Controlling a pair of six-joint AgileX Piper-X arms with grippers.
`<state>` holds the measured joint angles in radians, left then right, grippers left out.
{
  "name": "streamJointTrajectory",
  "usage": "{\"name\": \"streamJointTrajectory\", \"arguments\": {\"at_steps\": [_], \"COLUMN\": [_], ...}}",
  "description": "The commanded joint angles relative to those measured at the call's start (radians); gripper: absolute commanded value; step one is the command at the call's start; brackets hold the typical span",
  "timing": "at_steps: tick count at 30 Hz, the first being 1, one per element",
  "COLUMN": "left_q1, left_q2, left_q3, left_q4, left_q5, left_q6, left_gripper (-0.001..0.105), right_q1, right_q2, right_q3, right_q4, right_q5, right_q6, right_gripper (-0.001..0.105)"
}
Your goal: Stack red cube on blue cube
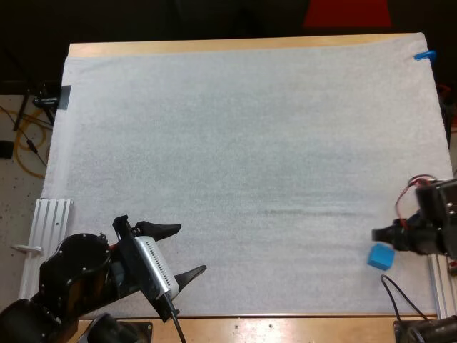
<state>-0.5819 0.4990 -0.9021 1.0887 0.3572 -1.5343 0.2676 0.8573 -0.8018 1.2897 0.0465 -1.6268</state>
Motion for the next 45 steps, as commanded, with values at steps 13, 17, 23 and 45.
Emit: {"name": "streamJointTrajectory", "arguments": {"at_steps": [13, 17, 23, 45], "left_q1": [-0.003, -0.003, -0.003, -0.003], "left_q2": [0.003, 0.003, 0.003, 0.003], "left_q3": [-0.008, -0.008, -0.008, -0.008], "left_q4": [-0.018, -0.018, -0.018, -0.018], "left_q5": [0.007, 0.007, 0.007, 0.007], "left_q6": [0.006, 0.006, 0.006, 0.006], "left_gripper": [0.069, 0.069, 0.069, 0.069], "right_q1": [0.032, 0.032, 0.032, 0.032], "right_q2": [0.011, 0.071, 0.157, 0.199], "right_q3": [0.179, 0.191, 0.191, 0.157], "right_q4": [-0.158, -0.186, -0.232, -0.227], "right_q5": [-0.004, -0.004, -0.005, 0.000], "right_q6": [0.082, 0.077, 0.079, 0.074], "right_gripper": [0.015, 0.015, 0.015, 0.073]}}
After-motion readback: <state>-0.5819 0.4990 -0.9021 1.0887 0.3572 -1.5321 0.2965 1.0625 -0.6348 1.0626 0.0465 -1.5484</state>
